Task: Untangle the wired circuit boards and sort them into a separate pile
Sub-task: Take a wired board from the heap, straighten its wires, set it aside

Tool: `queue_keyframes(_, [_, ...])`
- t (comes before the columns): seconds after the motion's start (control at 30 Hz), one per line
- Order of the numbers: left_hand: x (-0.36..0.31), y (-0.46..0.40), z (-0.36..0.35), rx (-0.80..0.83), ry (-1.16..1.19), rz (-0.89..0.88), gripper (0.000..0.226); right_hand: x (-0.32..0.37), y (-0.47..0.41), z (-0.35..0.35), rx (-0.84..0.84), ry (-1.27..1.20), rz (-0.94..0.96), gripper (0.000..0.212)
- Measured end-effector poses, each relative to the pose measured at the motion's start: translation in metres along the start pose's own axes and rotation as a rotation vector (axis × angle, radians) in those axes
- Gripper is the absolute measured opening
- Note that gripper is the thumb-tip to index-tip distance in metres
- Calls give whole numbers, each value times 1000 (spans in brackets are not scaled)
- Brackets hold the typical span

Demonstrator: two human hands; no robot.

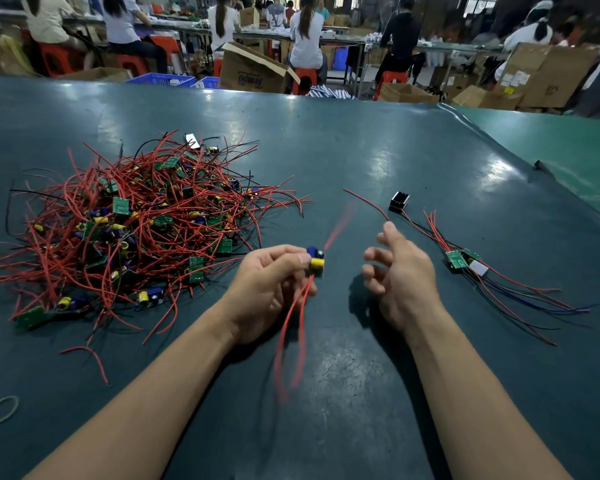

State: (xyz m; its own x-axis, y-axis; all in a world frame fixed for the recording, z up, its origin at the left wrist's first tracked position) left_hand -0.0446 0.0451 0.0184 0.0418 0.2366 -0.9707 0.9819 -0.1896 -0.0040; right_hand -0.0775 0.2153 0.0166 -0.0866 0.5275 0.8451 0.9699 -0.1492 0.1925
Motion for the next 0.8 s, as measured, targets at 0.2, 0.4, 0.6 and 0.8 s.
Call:
queue_keyframes(0.2, [2, 1, -3, -22, -159, -83, 19, -12, 26, -19, 547, 478, -155, 38])
queue_keyframes(0.4, [-2, -2, 6, -127, -132, -105, 31, 2, 22, -18, 320, 175, 91, 25])
queue_keyframes(0.6, [-19, -2, 39, -529, -151, -307, 31, 17, 10, 13, -201, -442, 178, 19])
queue_keyframes(0.8, [-31, 11, 45, -766, -629, -478, 25, 9, 6, 22, -270, -533, 82, 25])
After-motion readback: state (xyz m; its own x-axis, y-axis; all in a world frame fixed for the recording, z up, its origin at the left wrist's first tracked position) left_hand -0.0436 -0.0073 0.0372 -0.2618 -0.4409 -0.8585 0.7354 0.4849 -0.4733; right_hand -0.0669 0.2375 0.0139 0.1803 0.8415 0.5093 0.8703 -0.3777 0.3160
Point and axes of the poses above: each hand's wrist, its own y-axis away from the middle knuckle, its own z-axis out of the back of the hand, x = y × z, the point moved 4 cm from there along -y, towards the middle knuckle, and after that the axes turned 9 degrees about -y, right-handed, at the moved point
